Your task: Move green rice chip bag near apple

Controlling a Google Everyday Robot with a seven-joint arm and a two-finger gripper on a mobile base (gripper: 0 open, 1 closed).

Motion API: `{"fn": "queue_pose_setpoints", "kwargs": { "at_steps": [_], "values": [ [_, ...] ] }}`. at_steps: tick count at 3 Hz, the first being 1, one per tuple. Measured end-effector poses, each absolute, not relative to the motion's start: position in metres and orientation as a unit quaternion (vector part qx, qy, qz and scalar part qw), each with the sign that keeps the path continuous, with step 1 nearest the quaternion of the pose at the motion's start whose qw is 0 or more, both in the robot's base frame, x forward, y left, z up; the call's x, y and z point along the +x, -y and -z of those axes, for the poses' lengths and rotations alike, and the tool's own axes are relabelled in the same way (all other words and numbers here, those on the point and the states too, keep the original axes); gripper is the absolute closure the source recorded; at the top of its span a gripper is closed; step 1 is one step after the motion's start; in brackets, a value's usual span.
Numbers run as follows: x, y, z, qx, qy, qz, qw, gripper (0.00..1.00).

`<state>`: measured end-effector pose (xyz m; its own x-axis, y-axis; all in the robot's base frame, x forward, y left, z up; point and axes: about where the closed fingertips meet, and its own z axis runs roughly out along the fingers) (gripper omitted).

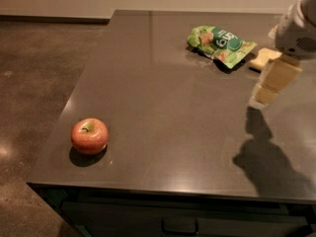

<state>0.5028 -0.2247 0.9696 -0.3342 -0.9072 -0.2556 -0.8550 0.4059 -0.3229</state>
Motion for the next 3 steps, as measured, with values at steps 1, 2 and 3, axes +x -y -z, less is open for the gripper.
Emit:
{"fn": "queue_pose_setpoints", "kwargs": {
  "at_steps": [1,2,3],
  "values": [
    [0.561,0.234,-0.962,-0.503,-0.829,0.081,0.229,0.0],
    [0.623,0.244,-0.956,-0.471,-0.841,0.076,0.254,0.0],
    [0.679,0.258,-0.947,-0.439,-0.854,0.064,0.27,0.0]
  ]
}}
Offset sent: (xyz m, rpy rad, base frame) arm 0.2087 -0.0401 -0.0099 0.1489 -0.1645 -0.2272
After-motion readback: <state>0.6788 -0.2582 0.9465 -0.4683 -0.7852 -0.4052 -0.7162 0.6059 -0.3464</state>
